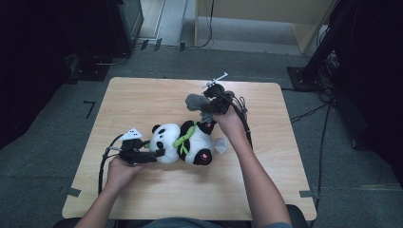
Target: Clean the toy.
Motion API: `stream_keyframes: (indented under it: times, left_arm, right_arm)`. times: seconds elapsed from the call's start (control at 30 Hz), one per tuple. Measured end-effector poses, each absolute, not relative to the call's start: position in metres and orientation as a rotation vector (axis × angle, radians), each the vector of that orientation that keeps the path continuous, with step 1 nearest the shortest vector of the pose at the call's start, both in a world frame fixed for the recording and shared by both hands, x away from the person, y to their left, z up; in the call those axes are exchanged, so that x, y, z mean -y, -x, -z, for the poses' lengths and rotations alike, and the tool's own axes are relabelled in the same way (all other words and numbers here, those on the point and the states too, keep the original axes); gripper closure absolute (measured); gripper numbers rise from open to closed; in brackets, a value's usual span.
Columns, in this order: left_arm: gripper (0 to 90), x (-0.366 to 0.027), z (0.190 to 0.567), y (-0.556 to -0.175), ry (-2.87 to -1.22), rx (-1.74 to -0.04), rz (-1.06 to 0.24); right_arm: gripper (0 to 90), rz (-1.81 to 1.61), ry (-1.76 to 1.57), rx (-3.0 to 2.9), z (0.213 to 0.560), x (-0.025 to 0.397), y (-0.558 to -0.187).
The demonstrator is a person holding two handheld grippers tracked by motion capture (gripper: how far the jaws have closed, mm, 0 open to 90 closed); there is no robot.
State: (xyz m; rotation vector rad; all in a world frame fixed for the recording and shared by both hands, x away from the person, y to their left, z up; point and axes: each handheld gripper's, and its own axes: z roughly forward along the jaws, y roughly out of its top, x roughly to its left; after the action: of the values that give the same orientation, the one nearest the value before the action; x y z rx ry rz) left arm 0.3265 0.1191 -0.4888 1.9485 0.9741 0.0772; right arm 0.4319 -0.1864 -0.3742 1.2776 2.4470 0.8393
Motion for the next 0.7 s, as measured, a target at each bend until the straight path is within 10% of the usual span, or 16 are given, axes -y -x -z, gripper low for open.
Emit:
stream_keyframes:
  times: [0.7]
  left_arm:
    - [32.5, -0.119, 0.487, -0.328, -1.947, -1.006, -0.074]
  right_arm:
    - [75.1, -0.916, -1.020, -2.732, 0.404, 0.052, -0.408]
